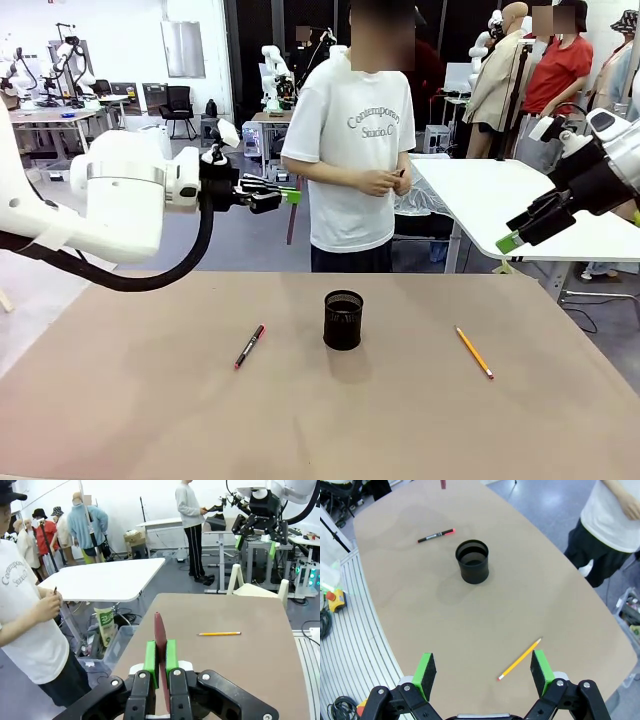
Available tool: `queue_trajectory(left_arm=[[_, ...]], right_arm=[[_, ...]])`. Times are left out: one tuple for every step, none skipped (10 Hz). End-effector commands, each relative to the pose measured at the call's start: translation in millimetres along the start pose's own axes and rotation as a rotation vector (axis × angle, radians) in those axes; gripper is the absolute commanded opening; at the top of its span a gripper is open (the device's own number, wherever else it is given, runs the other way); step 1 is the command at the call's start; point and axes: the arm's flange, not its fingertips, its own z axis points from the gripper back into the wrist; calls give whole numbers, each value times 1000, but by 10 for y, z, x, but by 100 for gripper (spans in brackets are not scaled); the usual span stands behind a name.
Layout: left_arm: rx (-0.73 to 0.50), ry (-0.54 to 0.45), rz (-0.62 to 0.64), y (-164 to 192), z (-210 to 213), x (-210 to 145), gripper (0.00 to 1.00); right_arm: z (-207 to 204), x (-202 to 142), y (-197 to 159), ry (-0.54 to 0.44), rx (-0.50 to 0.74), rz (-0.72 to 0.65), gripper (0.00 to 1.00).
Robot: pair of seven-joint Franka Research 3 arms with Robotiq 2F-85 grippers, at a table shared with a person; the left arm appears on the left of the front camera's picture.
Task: Place the pens into the pen holder.
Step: Pick up a writing instrument from the table and place it into the Pen holder.
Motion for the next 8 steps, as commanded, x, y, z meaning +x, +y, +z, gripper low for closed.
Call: queue_trajectory(left_arm=[[-5,-4,3,-3,-8,-8,0],[28,39,-93,-48,99,11,0],[31,34,-112,-92,272,26,0],[40,52,-126,-176,444,35,0],[52,66,-112,-253,611,44,0],[55,81,-113,-297,787,57,0],[84,95,-111,-359,953,79,0],[81,101,-98,-373,1103,73,0]], right_arm=[[1,9,-11,-13,7,6,100],[1,9,-11,-13,7,6,100],[1,9,-11,-13,7,6,100],[1,9,-11,-13,7,6,100],[1,9,-11,-13,7,6,100],[1,9,-11,-13,7,6,100],[1,9,-11,-13,7,6,100],[1,9,-11,-13,7,6,100]])
